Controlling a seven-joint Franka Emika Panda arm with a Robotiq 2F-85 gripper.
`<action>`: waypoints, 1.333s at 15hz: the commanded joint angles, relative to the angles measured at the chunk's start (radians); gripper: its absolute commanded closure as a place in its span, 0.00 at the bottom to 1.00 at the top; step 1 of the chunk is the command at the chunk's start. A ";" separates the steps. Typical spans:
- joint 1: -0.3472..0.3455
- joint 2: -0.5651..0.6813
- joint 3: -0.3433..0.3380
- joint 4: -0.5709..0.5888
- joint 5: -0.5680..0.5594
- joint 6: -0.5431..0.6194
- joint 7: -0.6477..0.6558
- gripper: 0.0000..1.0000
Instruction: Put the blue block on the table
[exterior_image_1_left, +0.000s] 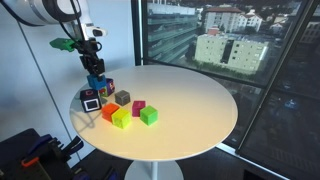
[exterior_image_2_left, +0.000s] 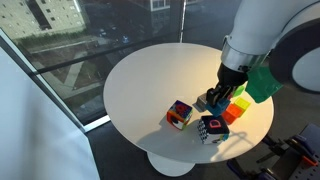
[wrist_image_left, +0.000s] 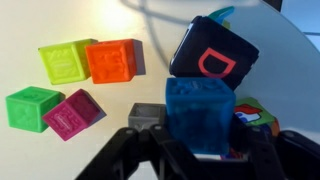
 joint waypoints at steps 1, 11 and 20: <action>-0.023 0.012 -0.016 0.046 -0.026 -0.046 0.043 0.70; -0.054 0.117 -0.068 0.147 -0.037 -0.085 0.112 0.70; -0.059 0.221 -0.149 0.225 -0.051 -0.085 0.151 0.70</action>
